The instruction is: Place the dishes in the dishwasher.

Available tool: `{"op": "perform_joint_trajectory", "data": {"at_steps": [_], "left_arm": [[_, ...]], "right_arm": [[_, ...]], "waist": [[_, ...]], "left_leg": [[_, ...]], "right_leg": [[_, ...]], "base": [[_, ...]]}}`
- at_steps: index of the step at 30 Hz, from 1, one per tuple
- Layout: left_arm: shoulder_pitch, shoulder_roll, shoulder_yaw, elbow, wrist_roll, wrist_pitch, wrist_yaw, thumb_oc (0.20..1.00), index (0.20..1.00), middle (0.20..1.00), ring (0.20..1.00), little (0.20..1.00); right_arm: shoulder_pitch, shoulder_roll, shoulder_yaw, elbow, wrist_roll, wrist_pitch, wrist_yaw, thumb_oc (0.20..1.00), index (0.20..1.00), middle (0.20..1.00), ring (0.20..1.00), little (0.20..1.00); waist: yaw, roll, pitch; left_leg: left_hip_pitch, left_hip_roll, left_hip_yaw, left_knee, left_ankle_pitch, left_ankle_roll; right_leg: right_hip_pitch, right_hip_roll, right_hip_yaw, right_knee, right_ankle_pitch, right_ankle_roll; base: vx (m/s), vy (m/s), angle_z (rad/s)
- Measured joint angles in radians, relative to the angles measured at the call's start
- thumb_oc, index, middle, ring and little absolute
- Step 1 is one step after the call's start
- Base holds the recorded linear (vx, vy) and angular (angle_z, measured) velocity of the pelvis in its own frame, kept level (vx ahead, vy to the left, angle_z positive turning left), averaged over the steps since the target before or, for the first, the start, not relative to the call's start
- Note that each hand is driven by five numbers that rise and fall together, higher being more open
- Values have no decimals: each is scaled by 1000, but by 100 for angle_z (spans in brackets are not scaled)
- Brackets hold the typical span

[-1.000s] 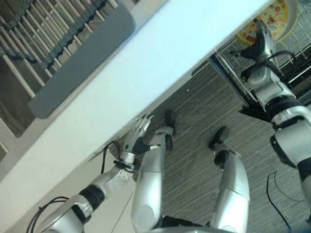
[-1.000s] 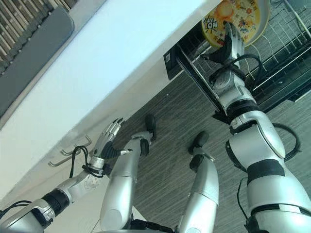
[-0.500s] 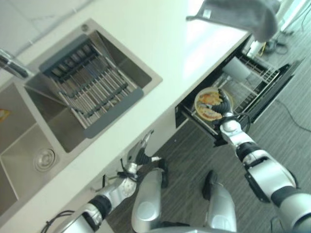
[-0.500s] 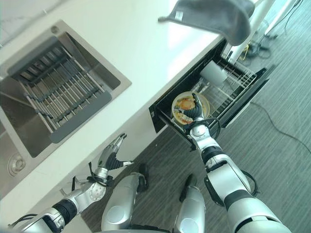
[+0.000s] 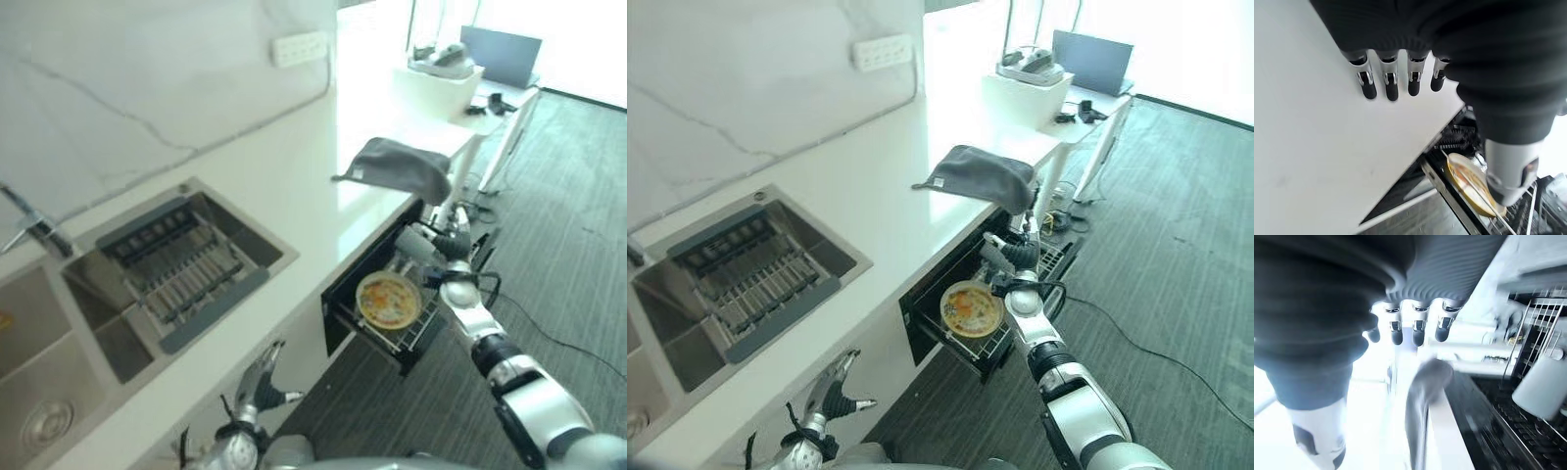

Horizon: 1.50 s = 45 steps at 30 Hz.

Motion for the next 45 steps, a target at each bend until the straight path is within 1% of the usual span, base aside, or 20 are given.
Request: {"op": "perform_joint_trajectory", "data": {"at_steps": [2, 4, 5, 7, 10, 15, 17, 18, 19, 20, 22, 25, 27, 29, 30, 32, 33, 35, 39, 45], "left_arm": [[31, -6, 46, 9, -40, -8, -28, 1000, 1000, 1000, 1000, 1000], [69, -6, 93, 35, -68, -11, -48, 1000, 1000, 1000, 1000, 1000], [86, -8, 113, 37, -82, -12, -53, 1000, 1000, 1000, 1000, 1000], [143, -11, 175, 41, -125, -16, -77, 1000, 1000, 1000, 1000, 1000], [181, -10, 190, 40, -150, -22, -121, 1000, 1000, 1000, 1000, 1000], [162, -11, 187, 39, -243, -21, -257, 1000, 1000, 1000, 1000, 1000], [103, -5, 144, 15, -377, -19, -471, 1000, 1000, 1000, 1000, 1000], [76, -8, 126, -3, -401, -17, -538, 1000, 1000, 1000, 1000, 1000], [41, -10, 107, -26, -450, 13, -637, 1000, 1000, 1000, 1000, 1000], [2, -12, 95, -38, -477, 44, -702, 1000, 1000, 1000, 1000, 1000], [-27, -12, 69, -36, -515, 81, -753, 1000, 1000, 1000, 1000, 1000], [-49, -22, 72, -6, -547, 120, -754, 1000, 1000, 1000, 1000, 1000], [-68, -31, 81, 53, -562, 137, -731, 1000, 1000, 1000, 1000, 1000], [-90, -33, 94, 70, -564, 131, -696, 1000, 1000, 1000, 1000, 1000], [-112, -33, 91, 77, -559, 122, -671, 1000, 1000, 1000, 1000, 1000], [-186, -23, 63, 83, -527, 101, -628, 1000, 1000, 1000, 1000, 1000], [-205, -23, 47, 76, -489, 93, -602, 1000, 1000, 1000, 1000, 1000], [-223, -21, 22, 50, -435, 88, -561, 1000, 1000, 1000, 1000, 1000], [-231, -2, -11, 1, -376, 106, -534, 1000, 1000, 1000, 1000, 1000], [-221, 24, -39, -66, -345, 129, -515, 1000, 1000, 1000, 1000, 1000]], "right_arm": [[104, 0, -70, -99, 104, -33, 51, 1000, 1000, 1000, 1000, 1000], [212, -15, -134, -152, 152, -33, 79, 1000, 1000, 1000, 1000, 1000], [273, -39, -153, -172, 173, -33, 81, 1000, 1000, 1000, 1000, 1000], [423, -109, -178, -256, 185, -25, 151, 1000, 1000, 1000, 1000, 1000], [460, -132, -213, -242, 223, -17, 242, 1000, 1000, 1000, 1000, 1000], [473, -118, -296, -136, 329, -26, 258, 1000, 1000, 1000, 1000, 1000], [450, -120, -312, -66, 389, -36, 269, 1000, 1000, 1000, 1000, 1000], [424, -120, -313, -42, 406, -35, 274, 1000, 1000, 1000, 1000, 1000], [383, -120, -313, -20, 421, -34, 288, 1000, 1000, 1000, 1000, 1000], [338, -122, -322, 0, 421, -30, 301, 1000, 1000, 1000, 1000, 1000], [277, -123, -315, -1, 421, -16, 313, 1000, 1000, 1000, 1000, 1000], [210, -124, -268, -1, 451, 1, 343, 1000, 1000, 1000, 1000, 1000], [177, -94, -261, 10, 636, 23, 400, 1000, 1000, 1000, 1000, 1000], [145, -64, -299, 73, 711, 22, 449, 1000, 1000, 1000, 1000, 1000], [119, -68, -308, 94, 756, 40, 481, 1000, 1000, 1000, 1000, 1000], [3, -91, -339, 131, 860, 120, 578, 1000, 1000, 1000, 1000, 1000], [-48, -106, -340, 132, 898, 173, 642, 1000, 1000, 1000, 1000, 1000], [-106, -137, -330, 149, 891, 230, 718, 1000, 1000, 1000, 1000, 1000], [-117, -228, -287, 206, 879, 336, 830, 1000, 1000, 1000, 1000, 1000], [-178, -345, -189, 184, 767, 411, 930, 1000, 1000, 1000, 1000, 1000]], "waist": [[-9, 0, -18], [-19, 0, -26], [-19, 2, -29], [-46, 5, -34], [-60, 8, -34], [-59, 17, -24], [-58, 28, 27], [-56, 34, 62], [-55, 52, 112], [-60, 70, 163], [-57, 100, 220], [-48, 123, 269], [-38, 116, 281], [-21, 107, 312], [-13, 107, 329], [-12, 115, 379], [-12, 123, 380], [-9, 140, 381], [-2, 142, 380], [3, 144, 379]], "left_leg": [[17, 15, 15, -17, 5, -8], [36, 23, 25, -35, 10, -17], [40, 28, 27, -44, 13, -21], [49, 37, 39, -81, 31, -26], [67, 50, 49, -122, 54, -35], [4, 51, 45, -126, 59, -38], [-71, 47, 17, -59, 71, -27], [-91, 45, 15, -46, 71, -26], [-116, 40, 6, -39, 75, -21], [-136, 38, -10, -29, 76, -19], [-152, 36, -20, -28, 95, -18], [-180, 34, -43, -30, 102, -19], [-184, 24, -49, -27, 97, -23], [-222, 19, -61, 26, 86, -27], [-256, 17, -62, 62, 77, -28], [-349, 19, -70, 186, 33, -30], [-404, 22, -74, 240, 12, -29], [-457, 24, -85, 297, -1, -30], [-469, 25, -93, 309, -10, -26], [-512, 34, -110, 301, 8, -36]], "right_leg": [[1, 13, 6, 0, -6, -6], [0, 25, 20, 2, -9, -10], [0, 28, 21, 2, -10, -11], [-15, 36, 31, 0, -22, -30], [-17, 55, 37, -12, -21, -30], [-89, 45, 24, 44, -38, -35], [-153, 28, 12, 119, -49, -31], [-174, 23, 12, 138, -51, -33], [-197, 19, 11, 153, -53, -34], [-213, 17, 9, 162, -60, -40], [-234, 15, 1, 176, -53, -52], [-265, 10, -7, 207, -63, -51], [-291, -6, -4, 262, -104, -59], [-330, -27, -7, 338, -128, -57], [-361, -36, -7, 380, -143, -60], [-444, -61, 4, 485, -182, -72], [-494, -70, 10, 528, -197, -78], [-540, -76, 13, 577, -209, -86], [-555, -82, 13, 605, -236, -108], [-596, -69, 2, 606, -231, -115]], "base": [[92, -46, -16], [64, -56, -23], [93, -95, -15], [88, -97, -17], [57, -76, -8], [-47, -46, 11], [-117, -9, 27], [-86, 20, 24], [-82, 39, 13], [-135, 56, 13], [-130, 70, 16], [35, 47, 16], [-53, -1, 7], [-68, -1, 18], [-94, 33, 17], [-93, 41, 10], [-62, 28, 7], [-25, 17, 8], [-5, 15, 4], [-21, 21, 0]]}}
